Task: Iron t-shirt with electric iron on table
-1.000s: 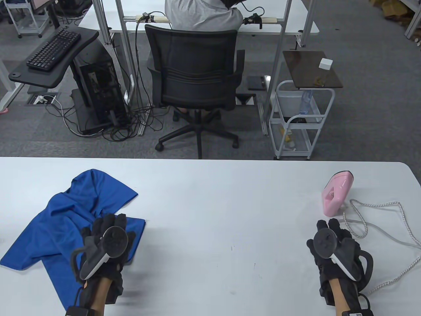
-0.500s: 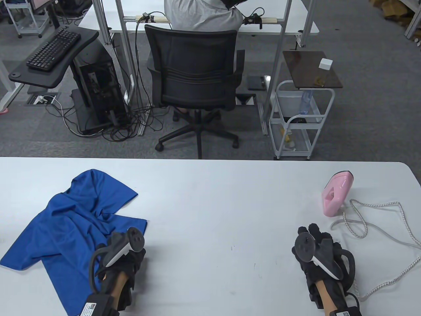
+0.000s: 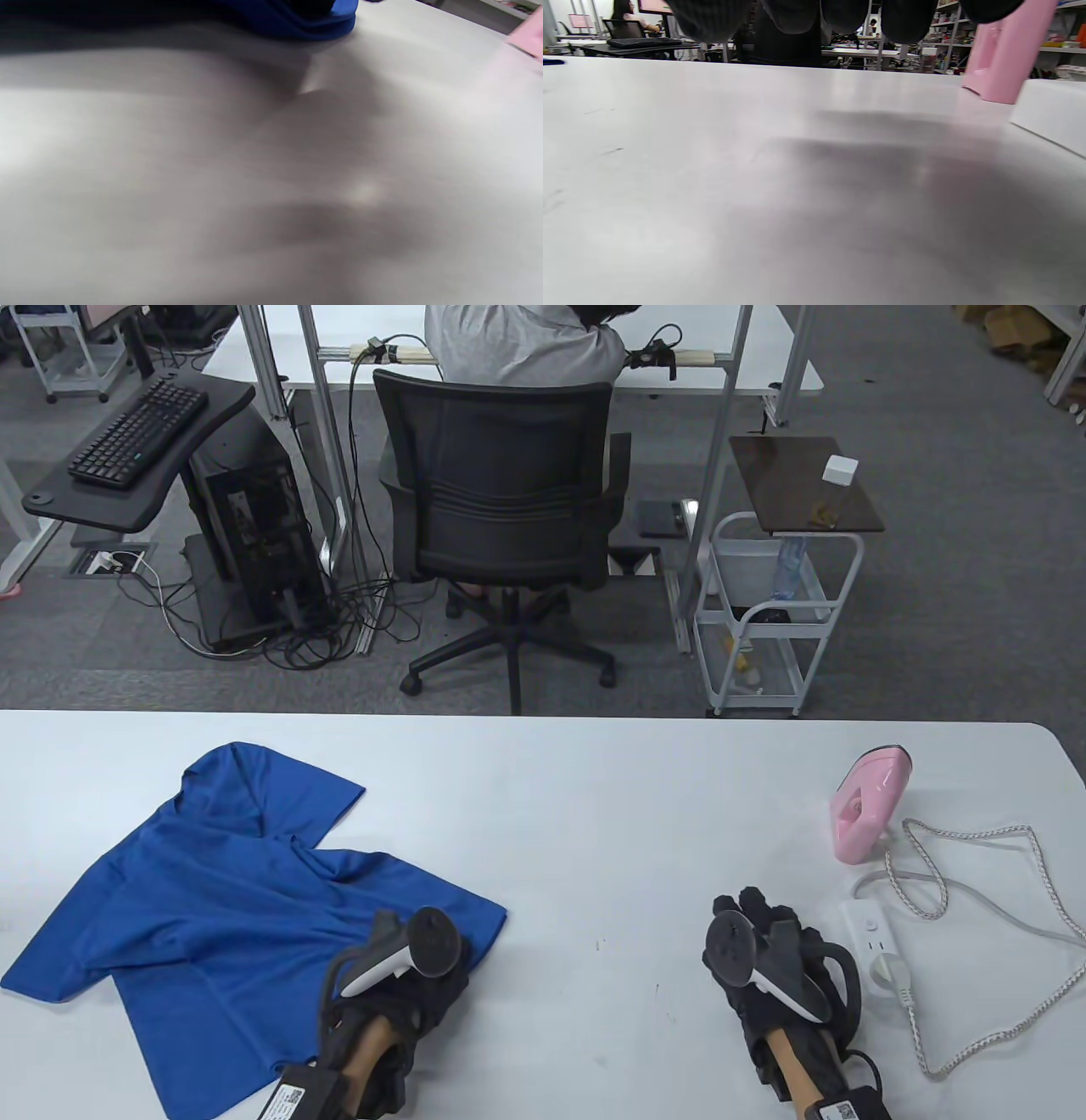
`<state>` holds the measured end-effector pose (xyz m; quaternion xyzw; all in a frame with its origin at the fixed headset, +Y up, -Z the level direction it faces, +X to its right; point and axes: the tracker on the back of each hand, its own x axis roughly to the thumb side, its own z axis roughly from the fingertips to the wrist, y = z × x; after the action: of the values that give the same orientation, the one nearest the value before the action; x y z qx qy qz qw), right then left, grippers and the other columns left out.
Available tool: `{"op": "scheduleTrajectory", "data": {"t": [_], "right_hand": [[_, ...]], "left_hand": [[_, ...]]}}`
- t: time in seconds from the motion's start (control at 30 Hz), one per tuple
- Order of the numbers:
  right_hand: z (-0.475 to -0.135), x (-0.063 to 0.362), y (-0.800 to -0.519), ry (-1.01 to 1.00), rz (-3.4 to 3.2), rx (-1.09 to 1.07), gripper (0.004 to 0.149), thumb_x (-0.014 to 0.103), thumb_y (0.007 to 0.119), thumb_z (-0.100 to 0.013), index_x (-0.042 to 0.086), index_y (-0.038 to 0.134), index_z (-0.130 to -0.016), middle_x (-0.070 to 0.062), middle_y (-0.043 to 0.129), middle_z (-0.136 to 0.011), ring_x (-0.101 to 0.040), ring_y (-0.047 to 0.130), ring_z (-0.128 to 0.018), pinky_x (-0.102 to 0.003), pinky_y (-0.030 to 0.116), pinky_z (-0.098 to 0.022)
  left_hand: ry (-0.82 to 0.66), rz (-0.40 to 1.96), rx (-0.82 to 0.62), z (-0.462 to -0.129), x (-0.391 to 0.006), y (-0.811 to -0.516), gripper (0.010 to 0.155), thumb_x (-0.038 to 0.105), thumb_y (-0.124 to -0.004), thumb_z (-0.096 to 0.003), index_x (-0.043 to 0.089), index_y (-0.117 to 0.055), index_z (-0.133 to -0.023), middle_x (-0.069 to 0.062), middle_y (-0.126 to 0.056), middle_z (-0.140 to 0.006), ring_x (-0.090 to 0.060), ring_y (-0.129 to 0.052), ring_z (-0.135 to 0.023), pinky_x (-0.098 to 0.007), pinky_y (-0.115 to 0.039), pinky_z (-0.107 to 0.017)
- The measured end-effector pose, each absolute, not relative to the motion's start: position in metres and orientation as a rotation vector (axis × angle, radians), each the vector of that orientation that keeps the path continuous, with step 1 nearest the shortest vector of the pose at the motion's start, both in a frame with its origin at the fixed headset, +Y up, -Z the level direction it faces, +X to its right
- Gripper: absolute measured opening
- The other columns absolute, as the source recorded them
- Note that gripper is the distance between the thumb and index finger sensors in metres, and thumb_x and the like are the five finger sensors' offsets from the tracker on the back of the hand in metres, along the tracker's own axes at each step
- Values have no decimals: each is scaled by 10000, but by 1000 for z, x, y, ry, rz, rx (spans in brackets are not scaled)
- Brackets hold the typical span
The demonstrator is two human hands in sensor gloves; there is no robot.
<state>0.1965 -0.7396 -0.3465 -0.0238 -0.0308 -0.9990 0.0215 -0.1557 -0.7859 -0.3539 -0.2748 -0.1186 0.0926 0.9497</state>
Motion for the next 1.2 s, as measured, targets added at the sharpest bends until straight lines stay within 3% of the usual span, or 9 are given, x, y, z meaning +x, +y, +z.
{"op": "scheduleTrajectory", "data": {"t": [0.27,0.5,0.57,0.63,0.77,0.93,1.0,1.07,1.2], "right_hand": [[-336,126,-744,-81,-3088,-421,650,460,699,-464,228,593,-1062,-140,523,-1133,-524,610,-979,-706,576,-645],[-320,73,-765,-327,-3059,-867,598,427,645,-472,243,622,-1041,-87,570,-1119,-503,595,-985,-706,565,-644],[-321,73,-774,-405,-3002,-810,611,433,638,-472,235,605,-1049,-89,590,-1112,-492,609,-983,-699,571,-646],[-323,77,-779,-475,-2974,-773,619,437,624,-477,264,519,-1062,-62,473,-1134,-469,562,-997,-693,555,-655],[-327,90,-770,-432,-3014,-664,577,427,635,-476,243,651,-1022,-80,616,-1096,-458,650,-964,-684,584,-644],[-334,118,-761,-418,-3027,-521,527,438,657,-477,242,774,-952,-72,757,-1028,-433,778,-893,-652,644,-624],[-337,129,-757,-415,-3022,-430,498,431,674,-482,232,826,-912,-75,818,-987,-402,821,-868,-634,669,-617],[-340,140,-754,-459,-3034,-336,477,430,685,-484,231,862,-880,-69,859,-954,-386,856,-843,-621,687,-612],[-342,162,-748,-532,-3076,-190,453,417,710,-490,189,936,-809,-106,940,-870,-393,917,-762,-601,720,-586]], "left_hand": [[-457,212,-619,-337,-104,-781,612,490,-575,-503,337,-551,-1095,77,-433,-1191,-258,-400,-1104,-582,-395,-763],[-568,271,-599,-323,-84,-777,625,487,-583,-496,299,-580,-1093,39,-510,-1180,-252,-470,-1089,-549,-426,-763],[-561,220,-503,-321,-89,-768,615,494,-584,-492,283,-649,-1066,-1,-630,-1144,-284,-634,-1038,-531,-527,-747],[-523,169,-397,-320,-98,-758,623,496,-584,-488,267,-643,-1065,-32,-696,-1105,-296,-729,-983,-533,-579,-726],[-325,-28,-248,-325,-132,-748,641,509,-581,-486,263,-618,-1077,-62,-711,-1095,-329,-753,-962,-560,-582,-719],[-124,-149,-364,-335,-170,-773,707,541,-571,-483,264,-469,-1126,-144,-521,-1177,-463,-604,-1042,-631,-500,-732],[-129,-146,-442,-338,-173,-786,713,546,-565,-483,270,-437,-1128,-149,-472,-1182,-486,-560,-1051,-639,-481,-733],[-163,-112,-488,-337,-167,-794,749,550,-545,-486,279,-271,-1128,-146,-274,-1186,-500,-431,-1056,-634,-455,-736],[-230,-107,-482,-331,-141,-796,753,550,-534,-484,280,-248,-1126,-143,-237,-1182,-504,-390,-1051,-611,-459,-743]]}}
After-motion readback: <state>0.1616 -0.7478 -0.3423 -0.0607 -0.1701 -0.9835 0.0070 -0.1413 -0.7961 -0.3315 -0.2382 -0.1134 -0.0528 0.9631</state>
